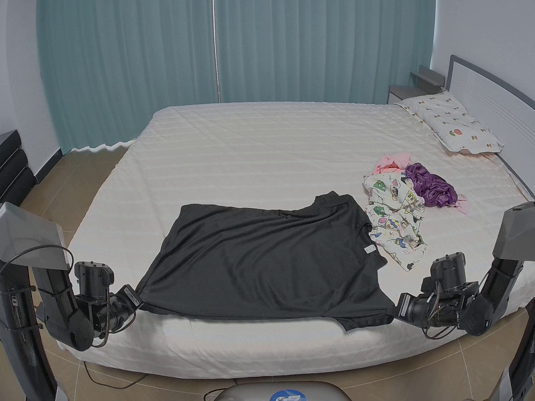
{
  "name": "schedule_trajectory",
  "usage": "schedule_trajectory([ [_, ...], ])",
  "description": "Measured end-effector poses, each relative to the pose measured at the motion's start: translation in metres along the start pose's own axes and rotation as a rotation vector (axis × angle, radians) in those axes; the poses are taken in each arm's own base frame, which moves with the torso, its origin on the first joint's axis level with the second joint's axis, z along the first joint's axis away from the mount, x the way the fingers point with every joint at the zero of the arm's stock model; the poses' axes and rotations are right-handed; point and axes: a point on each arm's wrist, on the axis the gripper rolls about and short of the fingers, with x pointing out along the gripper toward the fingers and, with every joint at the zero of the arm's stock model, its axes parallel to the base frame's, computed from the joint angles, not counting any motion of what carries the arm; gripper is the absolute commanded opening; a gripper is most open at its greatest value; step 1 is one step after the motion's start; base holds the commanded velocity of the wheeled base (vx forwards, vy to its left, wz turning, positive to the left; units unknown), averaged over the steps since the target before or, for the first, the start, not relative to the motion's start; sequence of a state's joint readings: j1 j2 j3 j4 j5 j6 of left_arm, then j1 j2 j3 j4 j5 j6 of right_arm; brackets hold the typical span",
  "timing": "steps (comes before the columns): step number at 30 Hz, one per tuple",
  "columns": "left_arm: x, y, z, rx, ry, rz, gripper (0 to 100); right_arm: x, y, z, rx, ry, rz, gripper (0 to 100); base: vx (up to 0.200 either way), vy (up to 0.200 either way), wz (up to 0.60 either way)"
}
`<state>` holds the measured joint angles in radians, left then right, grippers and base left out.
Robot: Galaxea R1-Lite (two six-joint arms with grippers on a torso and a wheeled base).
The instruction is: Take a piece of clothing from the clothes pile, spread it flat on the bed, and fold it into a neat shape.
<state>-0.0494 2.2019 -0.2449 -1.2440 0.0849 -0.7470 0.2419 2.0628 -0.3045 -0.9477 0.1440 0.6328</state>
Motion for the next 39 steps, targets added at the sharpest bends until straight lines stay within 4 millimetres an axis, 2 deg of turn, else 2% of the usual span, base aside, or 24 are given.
schedule_trajectory([
  [8, -0.013, 0.002, -0.01, 0.149, -0.022, 0.065, 0, -0.03, -0.006, -0.015, -0.002, 0.013, -0.015, 0, 0.0, 0.0, 0.0],
  [15, -0.016, 0.008, -0.016, 0.192, 0.008, 0.093, 0, -0.045, -0.009, -0.032, -0.024, 0.054, -0.028, 0, 0.0, 0.0, 0.0],
  [29, -0.034, 0.025, -0.034, 0.361, 0.116, 0.152, 0, -0.059, -0.018, -0.051, -0.072, 0.12, -0.066, 0, 0.0, 0.0, 0.0],
  [39, -0.038, 0.026, -0.04, 0.402, 0.146, 0.151, 0, -0.061, -0.017, -0.048, -0.087, 0.101, -0.063, 0, 0.0, 0.0, 0.0],
])
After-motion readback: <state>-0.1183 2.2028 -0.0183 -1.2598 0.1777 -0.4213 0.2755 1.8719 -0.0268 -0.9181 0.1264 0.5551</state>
